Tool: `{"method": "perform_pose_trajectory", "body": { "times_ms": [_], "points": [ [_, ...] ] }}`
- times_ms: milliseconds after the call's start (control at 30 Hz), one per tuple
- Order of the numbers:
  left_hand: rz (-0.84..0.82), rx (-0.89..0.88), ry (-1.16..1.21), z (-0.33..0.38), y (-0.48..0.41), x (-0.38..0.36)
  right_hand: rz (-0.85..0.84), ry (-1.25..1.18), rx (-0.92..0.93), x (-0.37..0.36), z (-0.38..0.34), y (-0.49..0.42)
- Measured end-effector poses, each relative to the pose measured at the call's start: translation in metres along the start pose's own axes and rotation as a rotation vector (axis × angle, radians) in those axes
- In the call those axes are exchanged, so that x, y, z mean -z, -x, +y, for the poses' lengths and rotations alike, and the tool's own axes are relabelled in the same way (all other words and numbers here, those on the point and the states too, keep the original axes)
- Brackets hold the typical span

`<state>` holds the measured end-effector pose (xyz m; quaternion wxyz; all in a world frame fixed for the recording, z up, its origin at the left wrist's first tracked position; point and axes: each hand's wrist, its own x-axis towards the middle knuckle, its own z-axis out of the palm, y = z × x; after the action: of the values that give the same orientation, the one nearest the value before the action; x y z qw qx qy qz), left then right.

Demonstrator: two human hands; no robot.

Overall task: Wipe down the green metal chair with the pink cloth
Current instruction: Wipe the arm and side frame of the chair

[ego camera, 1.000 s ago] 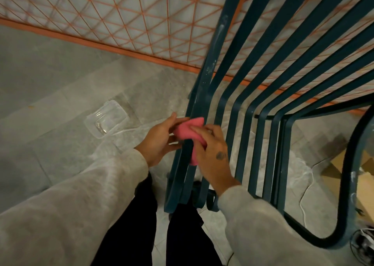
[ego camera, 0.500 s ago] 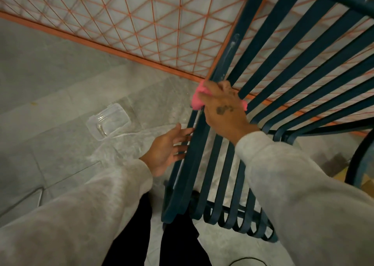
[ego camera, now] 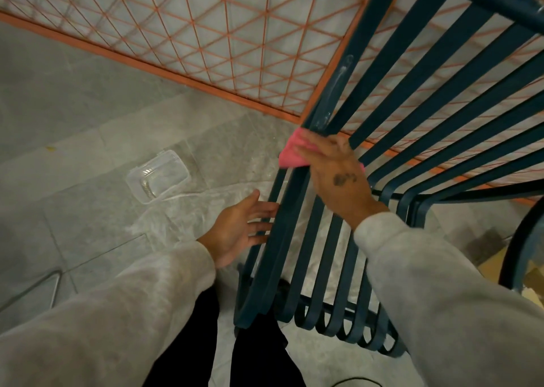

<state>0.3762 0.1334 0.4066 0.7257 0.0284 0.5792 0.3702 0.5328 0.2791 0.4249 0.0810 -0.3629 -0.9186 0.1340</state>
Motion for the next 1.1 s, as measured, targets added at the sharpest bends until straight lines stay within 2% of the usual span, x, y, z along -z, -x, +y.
{"method": "perform_pose_trajectory", "body": {
  "times_ms": [100, 200, 300, 367, 533, 700, 833, 1033, 1100],
  "points": [
    [-0.004, -0.017, -0.028, 0.003, 0.0, -0.003, 0.06, -0.005, -0.083, -0.009, -0.003, -0.004],
    [0.021, -0.04, -0.009, 0.008, -0.001, -0.01, 0.039, -0.192, -0.124, -0.019, -0.022, 0.029],
    [0.05, -0.077, -0.023, 0.012, -0.002, -0.017, 0.036, -0.407, -0.241, -0.03, -0.038, 0.067],
    [0.032, -0.125, -0.091, 0.019, -0.005, -0.023, 0.087, -0.439, -0.281, -0.035, -0.036, 0.074],
    [-0.005, -0.204, -0.243, 0.045, -0.015, -0.035, 0.168, -0.288, -0.209, -0.02, -0.004, 0.033],
    [-0.007, -0.256, -0.376, 0.065, -0.032, -0.043, 0.253, -0.022, -0.069, 0.014, 0.031, -0.025],
    [0.007, -0.286, -0.37, 0.075, -0.043, -0.046, 0.321, -0.017, -0.084, 0.028, 0.037, -0.045],
    [0.091, -0.32, -0.419, 0.072, -0.049, -0.047, 0.241, -0.015, -0.043, -0.006, 0.012, 0.002],
    [0.108, -0.351, -0.448, 0.072, -0.049, -0.048, 0.23, 0.001, 0.022, -0.009, 0.015, 0.008]
  ]
}}
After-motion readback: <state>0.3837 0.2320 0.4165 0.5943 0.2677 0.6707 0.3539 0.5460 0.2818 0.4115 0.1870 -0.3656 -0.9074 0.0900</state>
